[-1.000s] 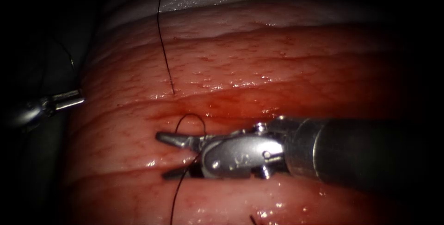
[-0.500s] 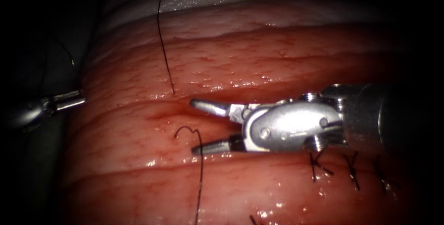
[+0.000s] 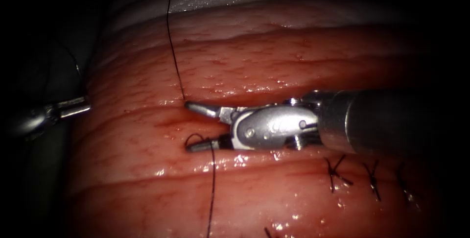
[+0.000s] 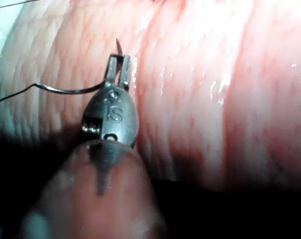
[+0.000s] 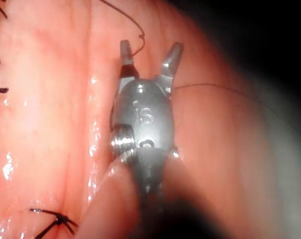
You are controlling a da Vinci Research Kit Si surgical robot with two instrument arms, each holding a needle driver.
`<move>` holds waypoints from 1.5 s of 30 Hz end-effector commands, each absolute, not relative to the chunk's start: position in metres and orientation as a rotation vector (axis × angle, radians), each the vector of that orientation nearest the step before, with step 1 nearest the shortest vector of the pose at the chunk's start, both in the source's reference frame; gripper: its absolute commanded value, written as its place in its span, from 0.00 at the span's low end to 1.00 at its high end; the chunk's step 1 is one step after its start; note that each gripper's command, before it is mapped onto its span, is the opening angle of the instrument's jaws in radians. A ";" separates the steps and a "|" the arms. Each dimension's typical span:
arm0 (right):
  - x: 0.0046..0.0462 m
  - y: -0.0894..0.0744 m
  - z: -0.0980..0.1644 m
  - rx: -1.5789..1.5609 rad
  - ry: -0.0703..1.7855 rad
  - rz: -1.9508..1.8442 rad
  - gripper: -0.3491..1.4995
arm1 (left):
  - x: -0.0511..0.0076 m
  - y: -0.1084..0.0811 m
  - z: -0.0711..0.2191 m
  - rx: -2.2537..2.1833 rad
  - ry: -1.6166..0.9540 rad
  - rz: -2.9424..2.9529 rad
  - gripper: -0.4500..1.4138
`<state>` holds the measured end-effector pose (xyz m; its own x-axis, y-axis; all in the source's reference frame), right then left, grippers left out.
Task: Wound Closure
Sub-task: Using the right hand, pull the suture through.
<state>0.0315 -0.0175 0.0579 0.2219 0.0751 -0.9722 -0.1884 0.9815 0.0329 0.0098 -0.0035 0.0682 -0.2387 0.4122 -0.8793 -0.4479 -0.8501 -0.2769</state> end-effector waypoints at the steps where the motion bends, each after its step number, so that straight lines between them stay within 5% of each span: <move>1: 0.0321 -0.018 0.059 -0.092 1.336 0.187 0.86 | 0.0093 -0.004 0.069 -1.490 0.040 2.115 0.00; 2: 0.0321 -0.018 0.059 -0.081 1.338 0.199 0.71 | 0.0092 -0.004 0.069 -1.490 0.040 2.115 0.00; 3: 0.0319 -0.018 0.059 -0.055 1.339 0.215 0.09 | 0.0092 -0.004 0.069 -1.490 0.040 2.115 0.00; 4: 0.0320 -0.019 0.058 -0.036 1.338 0.234 0.00 | 0.0092 -0.004 0.069 -1.490 0.040 2.114 0.00; 20: 0.0322 -0.028 0.046 -0.126 1.232 0.037 0.00 | 0.0085 -0.003 0.069 -1.485 0.032 2.108 0.00; 32: 0.0365 -0.036 0.039 -0.108 1.245 -0.190 0.00 | 0.0075 -0.002 0.069 -1.486 0.012 2.101 0.00; 33: 0.0364 -0.035 0.039 -0.127 1.246 -0.210 0.29 | 0.0074 -0.001 0.069 -1.491 0.008 2.099 0.00; 34: 0.0361 -0.033 0.040 -0.150 1.255 -0.205 0.70 | 0.0072 -0.001 0.069 -1.493 0.008 2.098 0.00; 36: 0.0352 -0.030 0.042 -0.212 1.293 -0.187 0.93 | 0.0071 -0.001 0.069 -1.495 0.007 2.098 0.00; 45: 0.0334 -0.019 0.051 -0.297 1.310 -0.075 0.97 | 0.0071 -0.002 0.069 -1.494 0.012 2.099 0.00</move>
